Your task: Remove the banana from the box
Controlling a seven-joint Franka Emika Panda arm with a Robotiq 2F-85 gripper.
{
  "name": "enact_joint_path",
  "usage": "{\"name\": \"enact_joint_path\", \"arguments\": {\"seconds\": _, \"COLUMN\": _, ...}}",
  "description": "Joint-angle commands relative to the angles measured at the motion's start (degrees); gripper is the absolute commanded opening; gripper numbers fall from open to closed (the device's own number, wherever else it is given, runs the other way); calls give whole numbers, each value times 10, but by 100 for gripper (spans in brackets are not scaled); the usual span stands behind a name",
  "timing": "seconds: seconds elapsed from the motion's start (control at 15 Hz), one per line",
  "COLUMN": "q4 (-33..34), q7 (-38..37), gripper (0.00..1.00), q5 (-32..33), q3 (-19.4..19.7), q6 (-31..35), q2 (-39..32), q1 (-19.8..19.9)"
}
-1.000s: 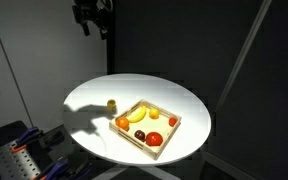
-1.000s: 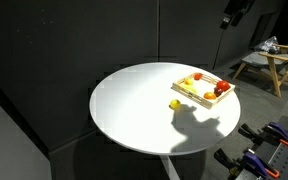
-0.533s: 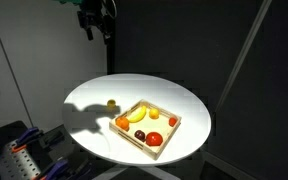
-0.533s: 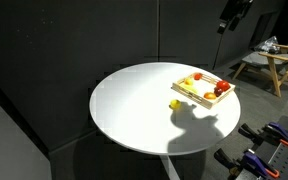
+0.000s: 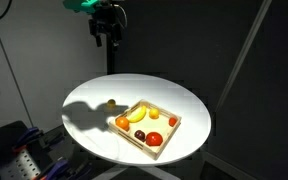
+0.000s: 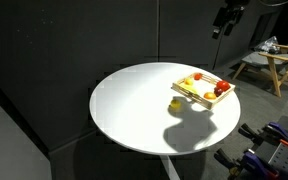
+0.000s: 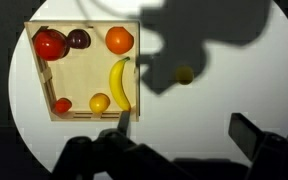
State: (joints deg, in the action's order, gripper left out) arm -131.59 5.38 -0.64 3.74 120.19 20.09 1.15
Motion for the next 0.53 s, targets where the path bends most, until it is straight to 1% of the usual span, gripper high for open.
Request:
{"name": "enact_joint_path", "arguments": {"seconds": 0.0, "q4": 42, "q7": -2, "gripper": 100, "q5": -4, "q3": 5, "q6": -15, "q2": -45, "q1": 7}}
{"name": "enact_joint_path", "arguments": {"seconds": 0.47, "q4": 81, "q7": 1, "gripper": 100, "q5": -4, "q3": 11, "q6": -11, "q2": -113, "q1": 14}}
